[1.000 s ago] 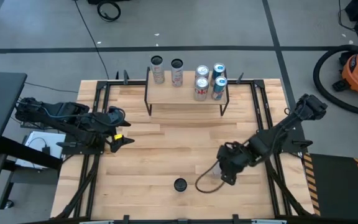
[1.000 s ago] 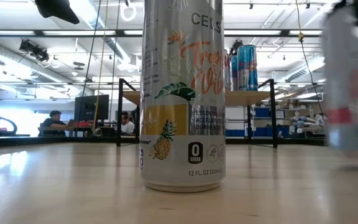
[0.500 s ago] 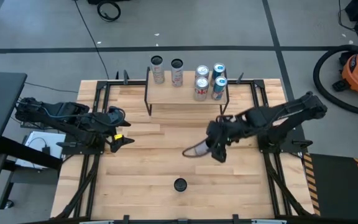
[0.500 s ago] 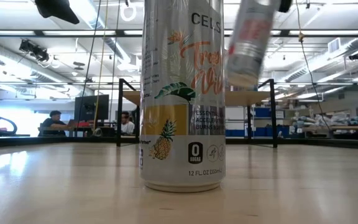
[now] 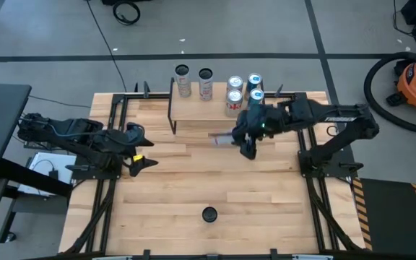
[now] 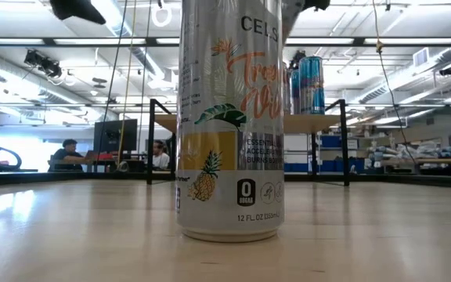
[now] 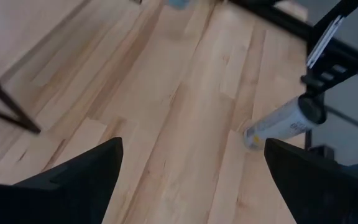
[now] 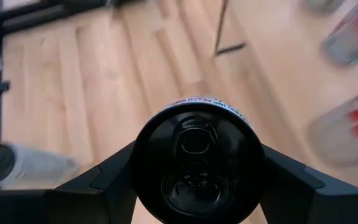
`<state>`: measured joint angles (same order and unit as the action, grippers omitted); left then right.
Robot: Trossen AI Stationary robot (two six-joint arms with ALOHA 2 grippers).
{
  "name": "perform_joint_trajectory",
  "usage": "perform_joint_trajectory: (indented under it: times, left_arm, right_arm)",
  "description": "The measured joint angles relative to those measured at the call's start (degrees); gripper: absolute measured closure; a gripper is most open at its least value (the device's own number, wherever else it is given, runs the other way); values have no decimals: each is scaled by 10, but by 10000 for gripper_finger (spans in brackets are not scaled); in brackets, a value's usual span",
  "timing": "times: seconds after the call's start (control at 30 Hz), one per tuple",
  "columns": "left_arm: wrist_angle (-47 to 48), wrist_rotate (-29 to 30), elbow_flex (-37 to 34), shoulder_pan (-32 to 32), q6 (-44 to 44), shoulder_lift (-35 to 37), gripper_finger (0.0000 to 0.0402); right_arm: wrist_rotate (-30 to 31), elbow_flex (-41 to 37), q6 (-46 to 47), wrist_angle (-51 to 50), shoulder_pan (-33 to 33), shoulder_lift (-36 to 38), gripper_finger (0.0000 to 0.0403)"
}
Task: Place canned beverage on shelf
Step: Put the white soda can aligned with the other white soda can on the shelf
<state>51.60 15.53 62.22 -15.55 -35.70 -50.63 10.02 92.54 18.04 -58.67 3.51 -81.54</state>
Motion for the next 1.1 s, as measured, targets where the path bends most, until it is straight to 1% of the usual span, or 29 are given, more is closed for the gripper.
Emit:
perform_joint_trajectory:
  times: [0.1,0.17,0.33,0.47,0.53,0.67,0.8,0.97,1.1]
  left_arm:
    - [-35,6,0,4,17,0,8]
    - [-55,7,0,17,34,0,8]
    - [-80,8,0,74,83,-11,8]
    - [-112,6,0,123,131,-35,8]
    - [-145,-16,0,146,159,-48,8]
    - [-215,-82,0,189,210,-82,8]
    - [-245,-115,0,225,252,-115,8]
    - [-258,-138,0,269,295,-151,8]
    - [-281,-196,0,304,309,-177,8]
  right_arm:
    - [1,18,-34,17,-31,0,138]
    - [0,29,-57,33,-54,0,138]
    - [-10,49,-91,61,-102,0,138]
    - [-27,56,-109,77,-123,0,138]
    - [-28,63,-116,78,-129,-7,138]
    - [-38,87,-128,75,-136,-38,138]
    - [-50,153,-153,37,-135,-96,138]
    - [-55,269,-164,-62,-145,-167,138]
    - [-54,343,-167,-112,-159,-209,138]
